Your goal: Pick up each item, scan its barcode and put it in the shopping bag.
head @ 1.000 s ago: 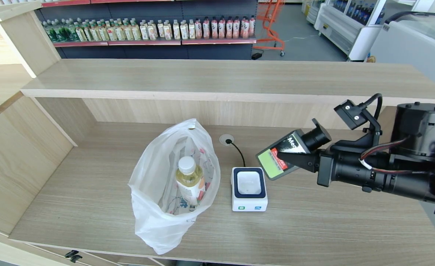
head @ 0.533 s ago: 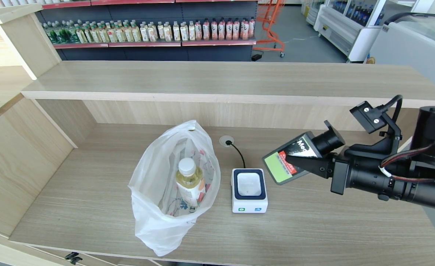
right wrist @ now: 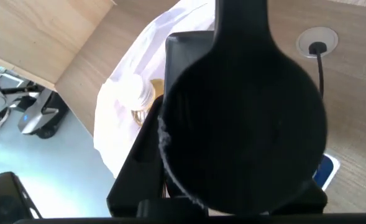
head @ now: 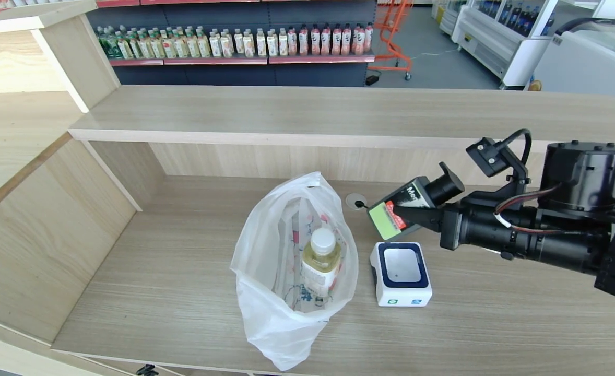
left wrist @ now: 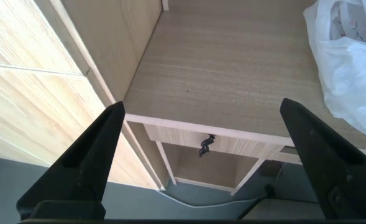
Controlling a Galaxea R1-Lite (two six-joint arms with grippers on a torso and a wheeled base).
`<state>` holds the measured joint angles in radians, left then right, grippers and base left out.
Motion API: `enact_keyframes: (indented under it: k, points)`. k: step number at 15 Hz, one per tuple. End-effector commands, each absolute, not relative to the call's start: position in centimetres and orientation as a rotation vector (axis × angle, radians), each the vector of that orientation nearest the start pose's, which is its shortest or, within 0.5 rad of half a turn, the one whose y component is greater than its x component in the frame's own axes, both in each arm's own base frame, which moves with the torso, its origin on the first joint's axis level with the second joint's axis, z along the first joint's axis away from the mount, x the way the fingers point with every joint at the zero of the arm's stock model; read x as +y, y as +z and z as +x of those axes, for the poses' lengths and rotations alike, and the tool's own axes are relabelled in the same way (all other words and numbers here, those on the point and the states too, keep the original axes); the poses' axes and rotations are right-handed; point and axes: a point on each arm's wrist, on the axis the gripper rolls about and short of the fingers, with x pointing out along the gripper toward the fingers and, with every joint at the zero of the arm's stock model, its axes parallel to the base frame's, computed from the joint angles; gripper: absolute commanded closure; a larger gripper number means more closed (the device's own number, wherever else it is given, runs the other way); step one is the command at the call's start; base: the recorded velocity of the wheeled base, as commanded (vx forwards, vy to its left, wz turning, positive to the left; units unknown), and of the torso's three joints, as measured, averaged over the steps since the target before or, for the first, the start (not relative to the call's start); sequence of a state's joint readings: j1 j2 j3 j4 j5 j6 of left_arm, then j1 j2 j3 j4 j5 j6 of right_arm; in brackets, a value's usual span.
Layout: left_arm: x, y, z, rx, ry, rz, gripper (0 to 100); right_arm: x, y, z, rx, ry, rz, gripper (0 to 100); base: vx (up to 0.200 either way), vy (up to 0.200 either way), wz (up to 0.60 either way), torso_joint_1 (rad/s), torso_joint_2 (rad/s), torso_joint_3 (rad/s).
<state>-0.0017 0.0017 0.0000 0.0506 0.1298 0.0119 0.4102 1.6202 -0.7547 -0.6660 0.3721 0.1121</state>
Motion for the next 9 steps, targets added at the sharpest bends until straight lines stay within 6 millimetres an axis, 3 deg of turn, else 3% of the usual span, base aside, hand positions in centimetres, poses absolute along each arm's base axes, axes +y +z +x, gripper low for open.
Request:
enact_keyframes:
  k: [1,4,9]
  points:
    - [0.3,7.0,-2.3,0.053,0.129,0.016,0,13.4,18.3,29.4,0.263,0.731,0.067,100,0.000,0.000,0.00,0.000,0.00,0.000]
    - [0.3,7.0,-2.3,0.053,0.129,0.016,0,14.6,17.5,31.9,0.267,0.736,0.060,100,0.000,0.000,0.00,0.000,0.00,0.000]
    - [0.3,7.0,-2.3,0.053,0.129,0.016,0,16.6,14.2,33.3,0.292,0.786,-0.059,100,0.000,0.000,0.00,0.000,0.00,0.000]
